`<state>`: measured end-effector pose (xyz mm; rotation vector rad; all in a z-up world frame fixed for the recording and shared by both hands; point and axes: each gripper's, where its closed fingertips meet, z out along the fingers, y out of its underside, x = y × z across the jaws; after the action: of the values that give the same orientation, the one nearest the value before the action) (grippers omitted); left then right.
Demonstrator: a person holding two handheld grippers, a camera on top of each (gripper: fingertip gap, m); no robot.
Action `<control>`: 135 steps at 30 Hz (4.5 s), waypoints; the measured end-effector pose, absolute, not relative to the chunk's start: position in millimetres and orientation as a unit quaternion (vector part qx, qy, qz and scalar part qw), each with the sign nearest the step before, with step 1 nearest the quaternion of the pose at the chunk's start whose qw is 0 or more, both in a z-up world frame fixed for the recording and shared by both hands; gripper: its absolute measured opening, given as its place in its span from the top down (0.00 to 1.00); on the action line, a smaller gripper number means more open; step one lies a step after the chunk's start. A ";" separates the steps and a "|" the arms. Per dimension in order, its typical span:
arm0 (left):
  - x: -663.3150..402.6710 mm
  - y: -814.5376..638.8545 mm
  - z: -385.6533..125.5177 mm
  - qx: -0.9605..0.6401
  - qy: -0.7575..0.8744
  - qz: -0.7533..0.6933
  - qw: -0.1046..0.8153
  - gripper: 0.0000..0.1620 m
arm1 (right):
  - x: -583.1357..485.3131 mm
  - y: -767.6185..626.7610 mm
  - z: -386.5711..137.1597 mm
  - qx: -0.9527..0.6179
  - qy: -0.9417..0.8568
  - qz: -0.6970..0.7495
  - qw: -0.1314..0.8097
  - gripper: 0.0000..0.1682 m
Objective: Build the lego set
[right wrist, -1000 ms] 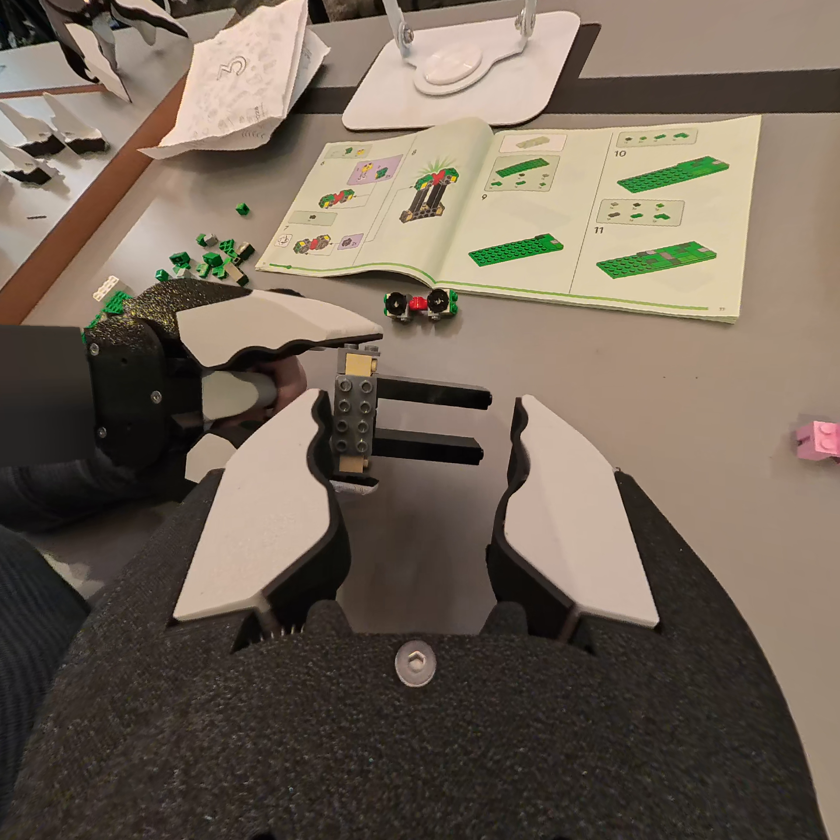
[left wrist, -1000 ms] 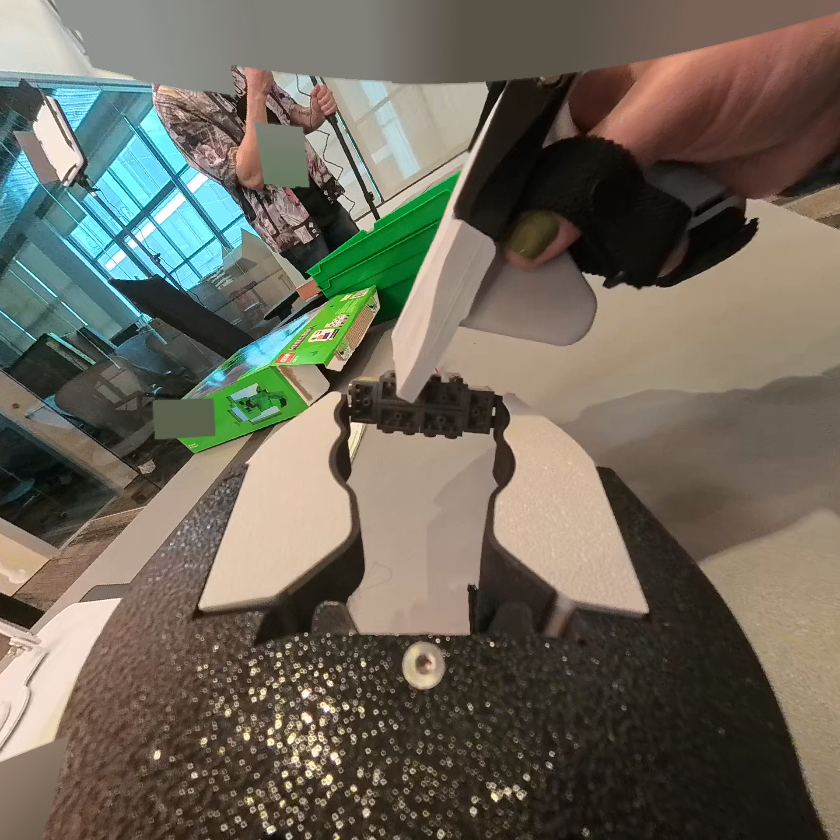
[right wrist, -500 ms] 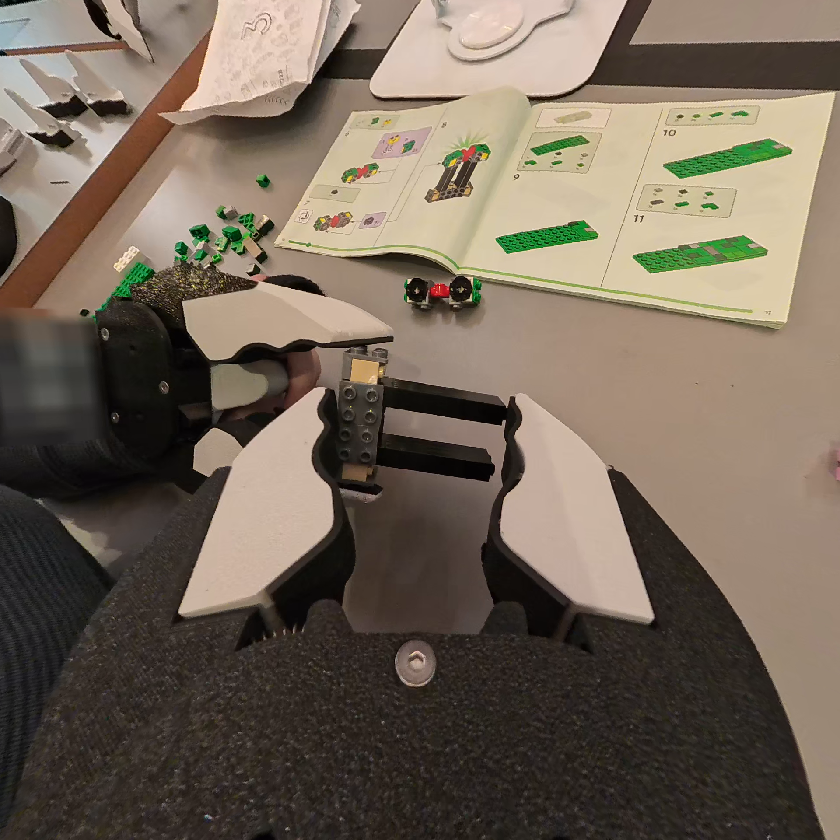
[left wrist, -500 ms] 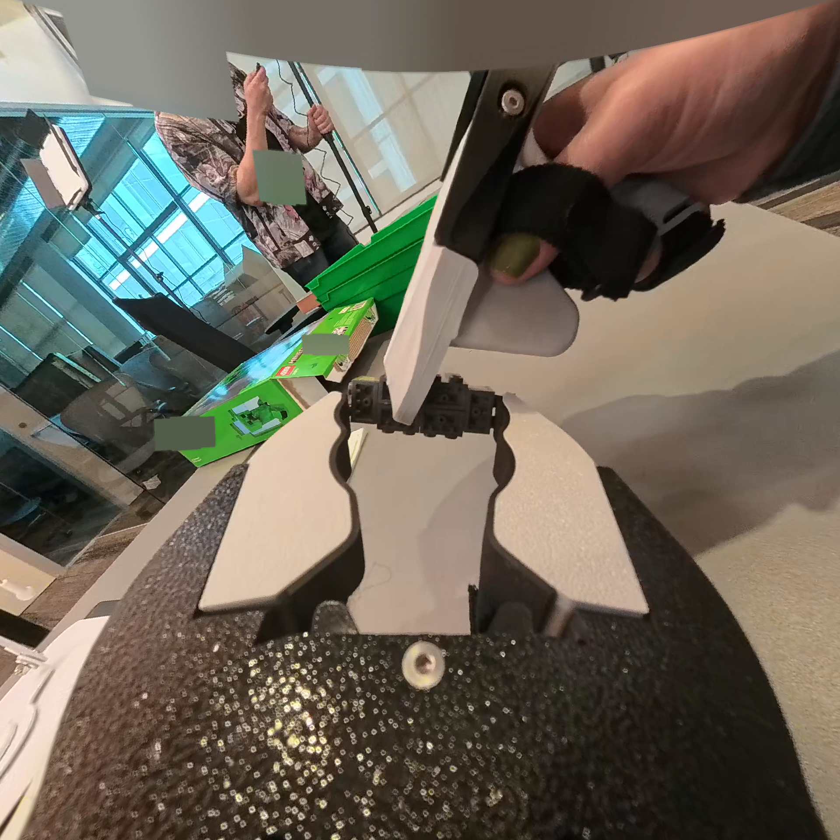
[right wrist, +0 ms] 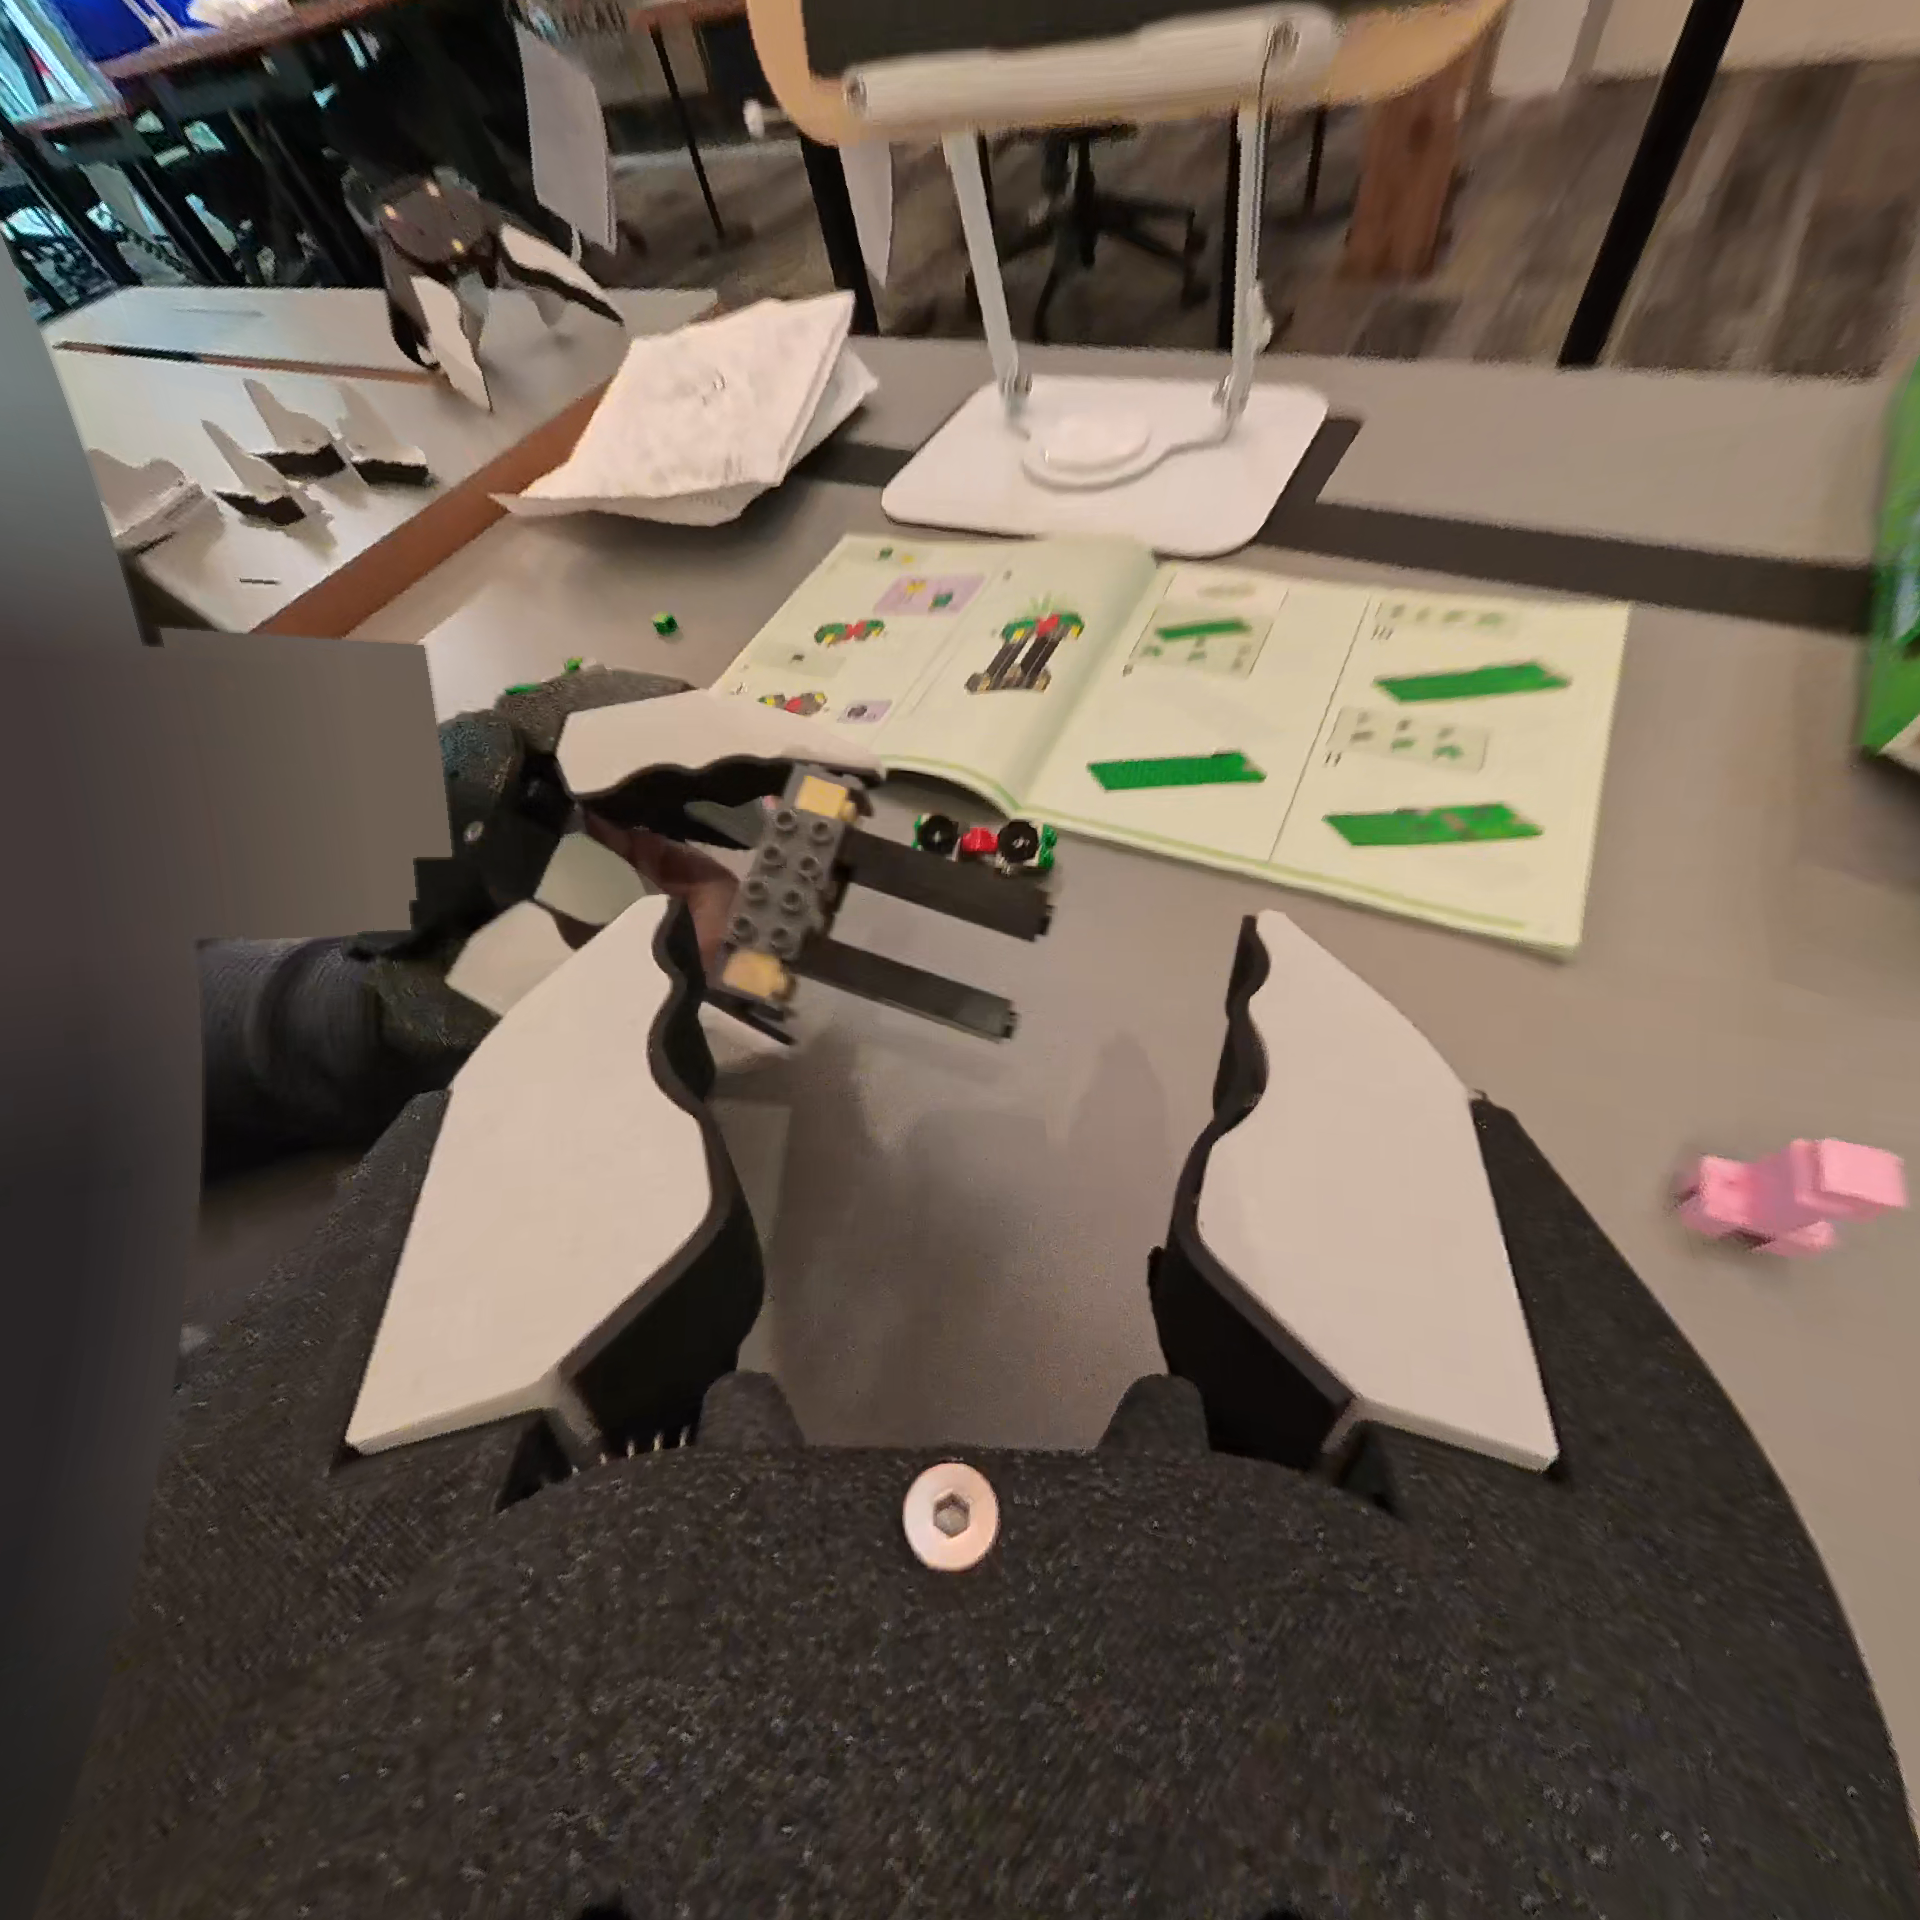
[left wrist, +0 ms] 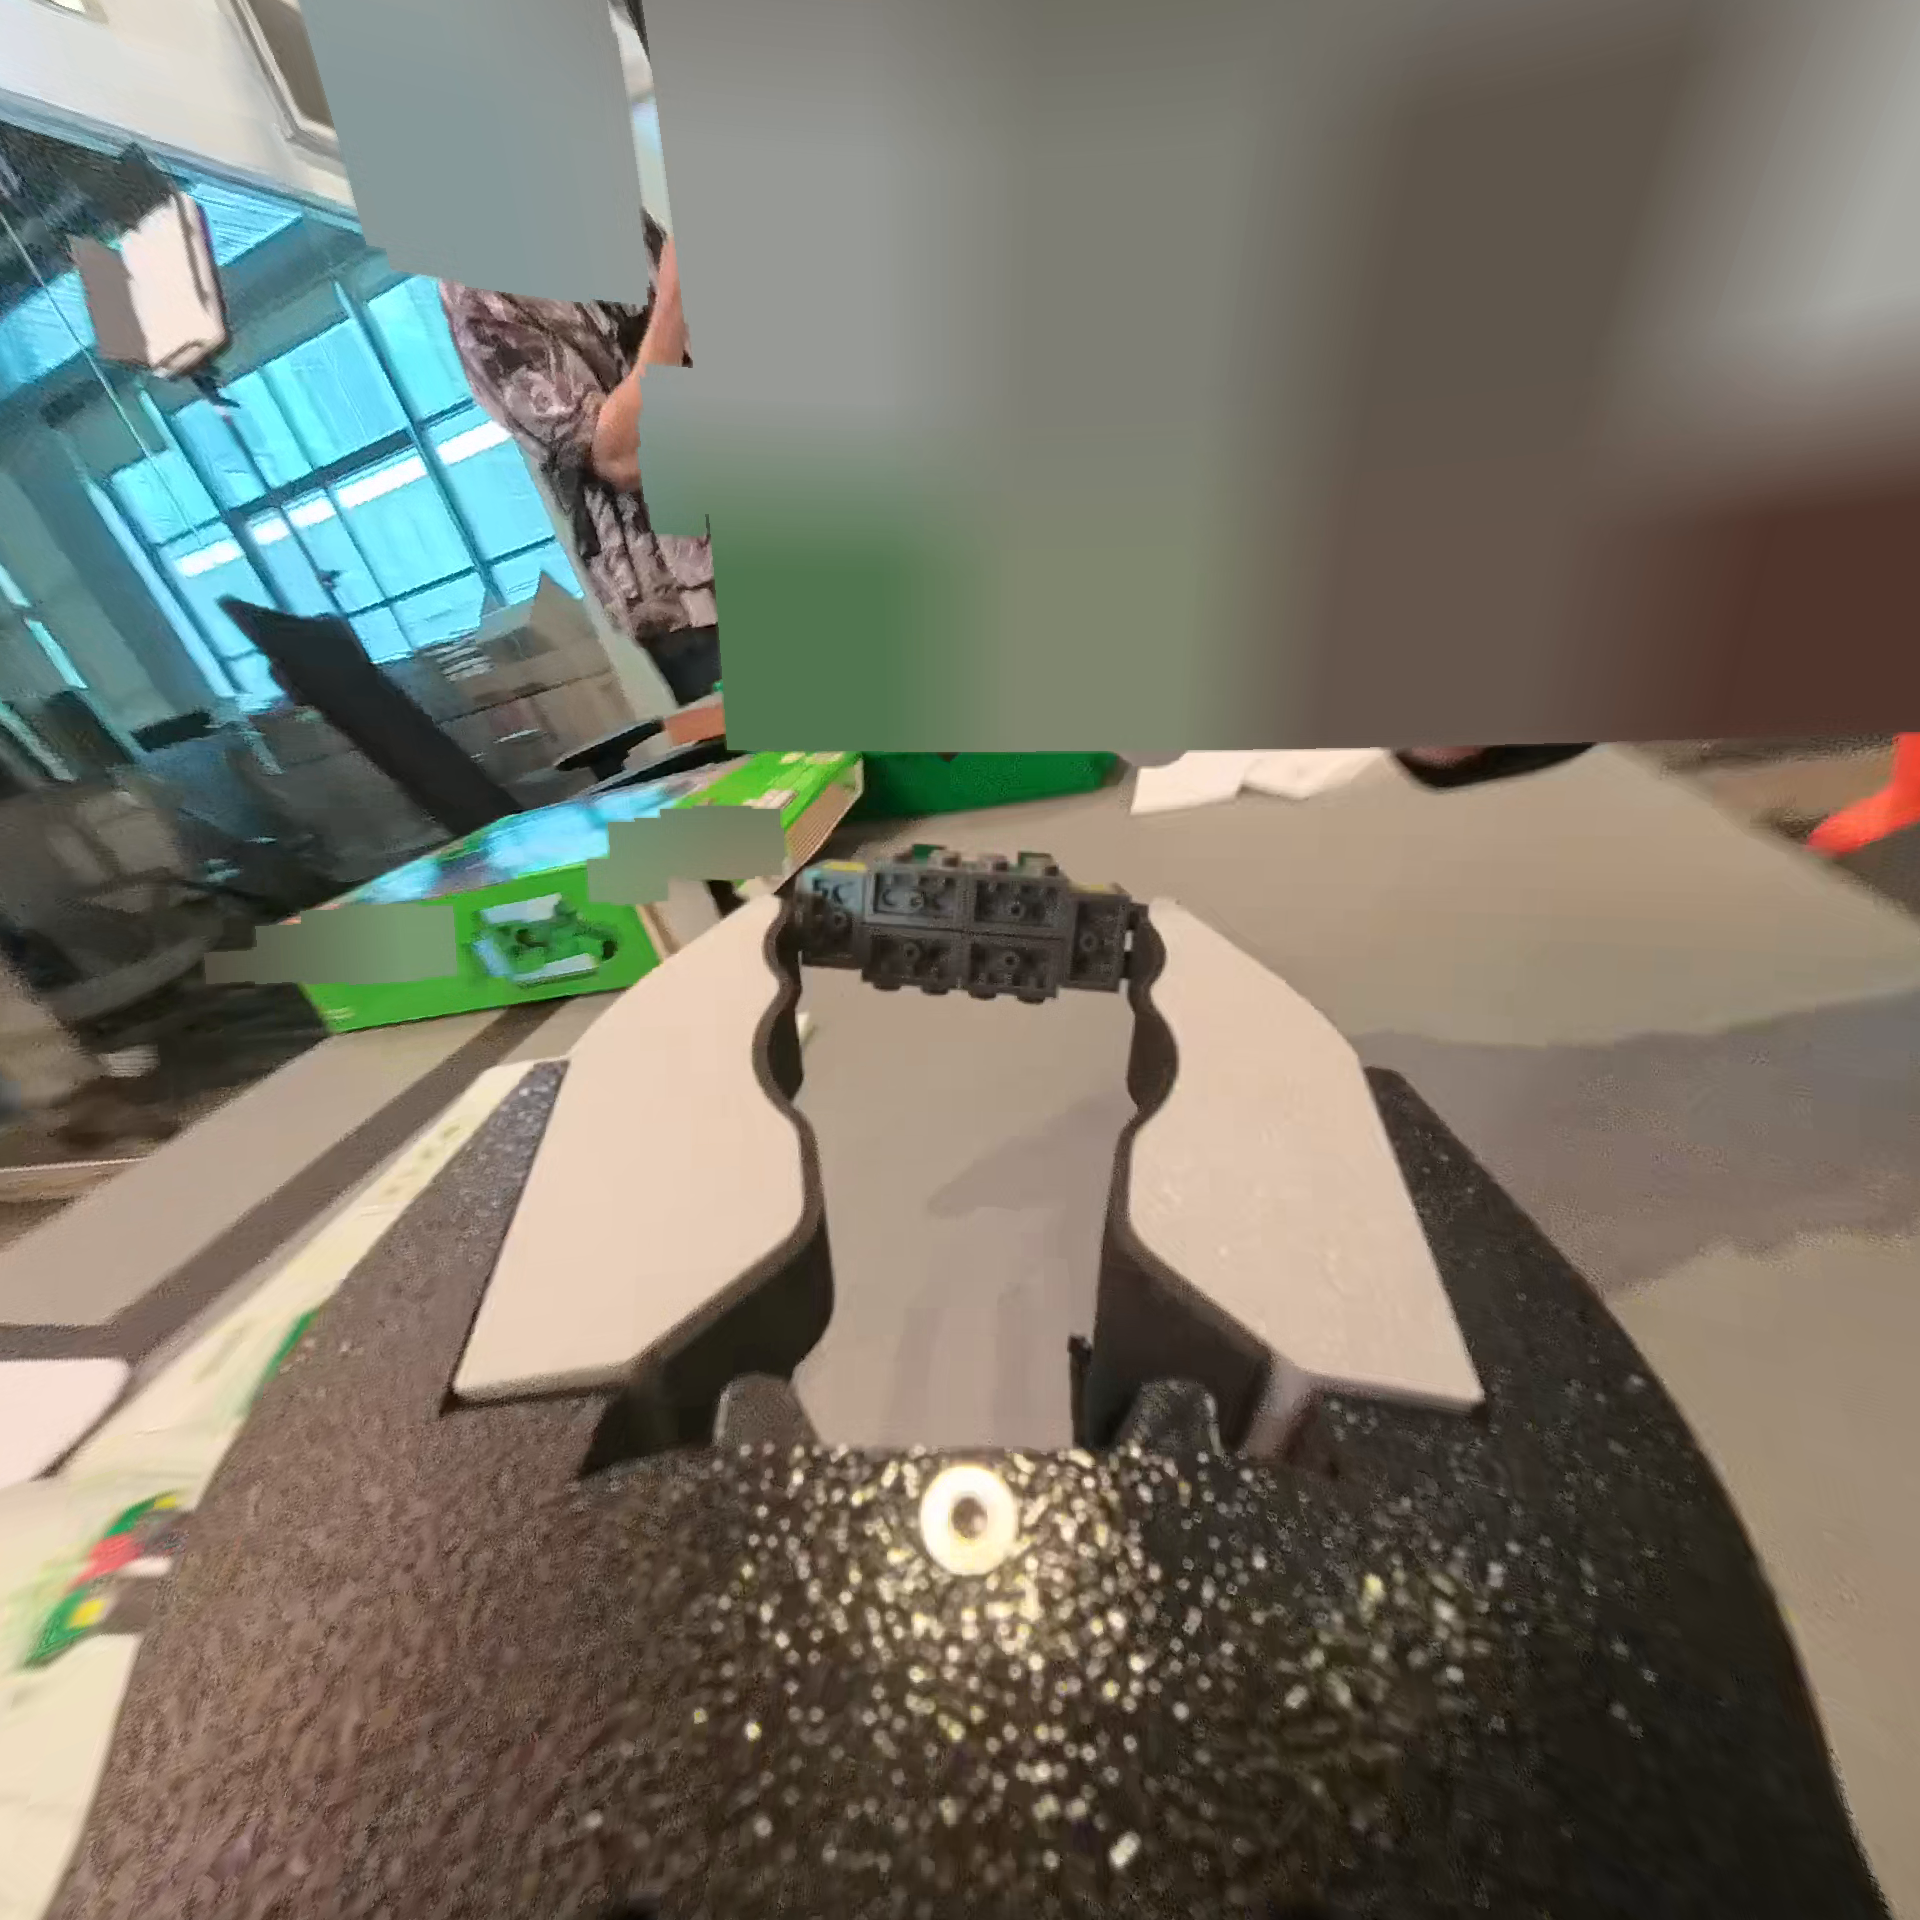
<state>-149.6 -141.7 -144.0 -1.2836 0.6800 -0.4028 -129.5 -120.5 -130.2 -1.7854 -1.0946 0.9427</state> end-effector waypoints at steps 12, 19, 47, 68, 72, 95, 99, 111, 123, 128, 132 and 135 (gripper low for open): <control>-170.2 -164.7 -99.4 -0.490 0.244 -0.338 0.765 0.63 | -121.5 -142.1 -99.9 -0.587 -0.444 0.504 0.452 0.46; -185.8 -178.6 -71.3 -0.428 0.154 -0.506 0.733 0.63 | -127.6 -158.0 -79.6 -0.514 -0.452 0.557 0.470 0.47; -115.6 -291.2 -24.4 -0.440 0.557 -0.641 0.293 0.62 | -124.5 -284.1 -15.1 -0.161 -0.942 0.227 0.188 0.83; -123.6 -283.1 -14.6 -0.414 0.538 -0.655 0.331 0.63 | -132.0 -281.9 -18.1 -0.187 -0.940 0.206 0.196 0.81; -125.6 -279.8 -14.3 -0.415 0.532 -0.656 0.338 0.63 | -125.8 -283.0 -17.4 -0.216 -0.936 0.232 0.154 0.50; -130.0 -272.5 -1.5 -0.402 0.514 -0.662 0.370 0.63 | -133.7 -284.1 -28.0 -0.216 -0.929 0.208 0.218 0.56; -128.3 -272.8 -2.5 -0.404 0.517 -0.659 0.367 0.63 | -131.5 -283.9 -28.8 -0.210 -0.932 0.203 0.213 0.57; -128.3 -271.5 -0.1 -0.401 0.511 -0.665 0.368 0.63 | -131.6 -282.9 -27.5 -0.209 -0.929 0.207 0.223 0.56; -127.8 -267.3 -0.5 -0.410 0.504 -0.663 0.372 0.63 | -132.4 -279.3 -29.5 -0.211 -0.929 0.196 0.232 0.56; -128.0 -266.6 -0.7 -0.409 0.502 -0.664 0.373 0.63 | -133.0 -279.5 -29.6 -0.215 -0.927 0.204 0.230 0.56; -124.6 -264.4 -3.7 -0.420 0.505 -0.657 0.370 0.63 | -135.0 -279.4 -32.2 -0.216 -0.927 0.205 0.227 0.50; -123.3 -264.6 -3.8 -0.420 0.506 -0.658 0.366 0.63 | -132.8 -281.8 -35.5 -0.210 -0.932 0.204 0.215 0.52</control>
<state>-123.3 -264.6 -3.8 -1.0802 1.3006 -1.6927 -132.8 -281.8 -35.5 -0.5826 -2.5843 0.5647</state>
